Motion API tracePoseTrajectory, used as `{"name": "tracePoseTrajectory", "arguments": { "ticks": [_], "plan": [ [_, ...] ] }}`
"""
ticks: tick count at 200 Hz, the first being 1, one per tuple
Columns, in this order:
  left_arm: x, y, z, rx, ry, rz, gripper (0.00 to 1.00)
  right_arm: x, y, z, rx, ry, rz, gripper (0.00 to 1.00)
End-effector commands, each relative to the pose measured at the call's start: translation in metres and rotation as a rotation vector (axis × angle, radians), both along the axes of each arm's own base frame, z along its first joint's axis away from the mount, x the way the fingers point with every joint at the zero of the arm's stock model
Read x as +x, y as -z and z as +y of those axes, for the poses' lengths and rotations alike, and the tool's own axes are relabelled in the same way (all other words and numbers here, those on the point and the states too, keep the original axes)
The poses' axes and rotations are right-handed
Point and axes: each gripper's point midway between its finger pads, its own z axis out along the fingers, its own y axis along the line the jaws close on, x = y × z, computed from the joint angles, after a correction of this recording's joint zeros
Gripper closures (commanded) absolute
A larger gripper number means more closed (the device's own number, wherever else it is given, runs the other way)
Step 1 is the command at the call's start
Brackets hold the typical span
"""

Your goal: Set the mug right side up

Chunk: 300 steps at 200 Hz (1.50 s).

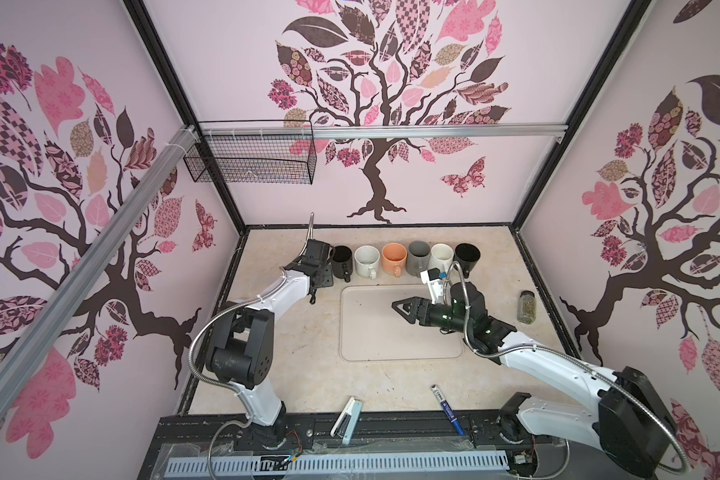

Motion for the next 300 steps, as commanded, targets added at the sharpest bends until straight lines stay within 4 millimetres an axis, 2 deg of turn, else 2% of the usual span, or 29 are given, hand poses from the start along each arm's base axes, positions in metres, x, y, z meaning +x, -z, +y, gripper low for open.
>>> {"name": "tracePoseTrajectory", "arguments": {
  "ticks": [1, 15, 27, 42, 46, 48, 53, 61, 66, 80, 91, 108, 124, 137, 163, 180, 188, 197, 208, 220, 224, 233, 248, 264, 287, 300],
  "plan": [
    [-0.013, -0.037, -0.006, 0.009, 0.019, -0.112, 0.35, 0.006, -0.025, -0.014, -0.052, 0.06, -0.096, 0.26],
    [-0.021, -0.065, -0.014, -0.021, 0.044, -0.214, 0.34, 0.012, -0.031, -0.027, -0.129, 0.115, -0.141, 0.19],
    [-0.03, -0.084, -0.017, -0.051, 0.064, -0.312, 0.3, 0.019, -0.033, -0.042, -0.217, 0.184, -0.168, 0.01],
    [-0.043, -0.103, -0.017, -0.093, 0.092, -0.439, 0.18, 0.028, -0.033, -0.064, -0.321, 0.285, -0.184, 0.0],
    [-0.046, -0.106, -0.018, -0.098, 0.107, -0.473, 0.07, 0.03, -0.034, -0.068, -0.342, 0.304, -0.189, 0.0],
    [-0.047, -0.11, -0.018, -0.104, 0.111, -0.497, 0.05, 0.03, -0.035, -0.07, -0.351, 0.314, -0.194, 0.0],
    [-0.052, -0.108, -0.018, -0.109, 0.125, -0.529, 0.04, 0.032, -0.036, -0.075, -0.373, 0.331, -0.202, 0.0],
    [-0.058, -0.12, -0.018, -0.135, 0.142, -0.637, 0.04, 0.034, -0.037, -0.08, -0.404, 0.354, -0.211, 0.0],
    [-0.064, -0.12, -0.018, -0.145, 0.152, -0.684, 0.04, 0.035, -0.037, -0.084, -0.423, 0.369, -0.218, 0.0],
    [-0.079, -0.121, -0.007, -0.117, 0.15, -0.805, 0.04, 0.041, -0.033, -0.093, -0.47, 0.417, -0.235, 0.0],
    [-0.09, -0.115, 0.005, -0.047, 0.135, -0.855, 0.04, 0.046, -0.029, -0.103, -0.504, 0.468, -0.248, 0.0],
    [-0.095, -0.103, 0.041, 0.141, 0.025, -0.838, 0.04, 0.048, -0.021, -0.107, -0.478, 0.508, -0.279, 0.0],
    [-0.092, -0.092, 0.063, 0.281, -0.007, -0.782, 0.04, 0.043, -0.014, -0.105, -0.395, 0.509, -0.339, 0.0],
    [-0.084, -0.079, 0.078, 0.329, -0.044, -0.742, 0.04, 0.039, -0.015, -0.104, -0.374, 0.494, -0.403, 0.0],
    [-0.069, -0.049, 0.103, 0.274, -0.091, -0.7, 0.04, 0.043, -0.019, -0.118, -0.496, 0.526, -0.457, 0.0],
    [-0.061, -0.014, 0.12, 0.188, -0.119, -0.651, 0.04, 0.046, -0.021, -0.121, -0.544, 0.539, -0.494, 0.0],
    [-0.058, -0.008, 0.127, 0.168, -0.148, -0.678, 0.04, 0.049, -0.02, -0.123, -0.558, 0.553, -0.508, 0.0],
    [-0.057, -0.005, 0.13, 0.142, -0.16, -0.718, 0.04, 0.053, -0.016, -0.125, -0.579, 0.566, -0.509, 0.0],
    [-0.052, 0.013, 0.131, 0.138, -0.156, -0.696, 0.04, 0.058, -0.013, -0.126, -0.618, 0.576, -0.51, 0.0],
    [-0.045, 0.011, 0.13, 0.138, -0.146, -0.691, 0.04, 0.064, -0.012, -0.131, -0.676, 0.604, -0.524, 0.0],
    [-0.045, 0.017, 0.13, 0.136, -0.146, -0.645, 0.04, 0.066, -0.012, -0.134, -0.7, 0.62, -0.536, 0.0],
    [-0.043, 0.021, 0.13, 0.138, -0.146, -0.602, 0.04, 0.072, -0.014, -0.143, -0.763, 0.664, -0.573, 0.0],
    [-0.039, 0.017, 0.132, 0.151, -0.154, -0.645, 0.04, 0.084, -0.018, -0.162, -0.883, 0.729, -0.626, 0.0],
    [-0.04, 0.02, 0.133, 0.147, -0.155, -0.613, 0.04, 0.106, -0.014, -0.198, -0.953, 0.803, -0.588, 0.0],
    [-0.038, 0.02, 0.132, 0.152, -0.152, -0.615, 0.04, 0.133, 0.014, -0.259, -0.967, 0.903, -0.48, 0.0],
    [-0.038, 0.019, 0.133, 0.155, -0.16, -0.623, 0.04, 0.136, 0.04, -0.278, -0.929, 0.913, -0.426, 0.0]
  ]
}}
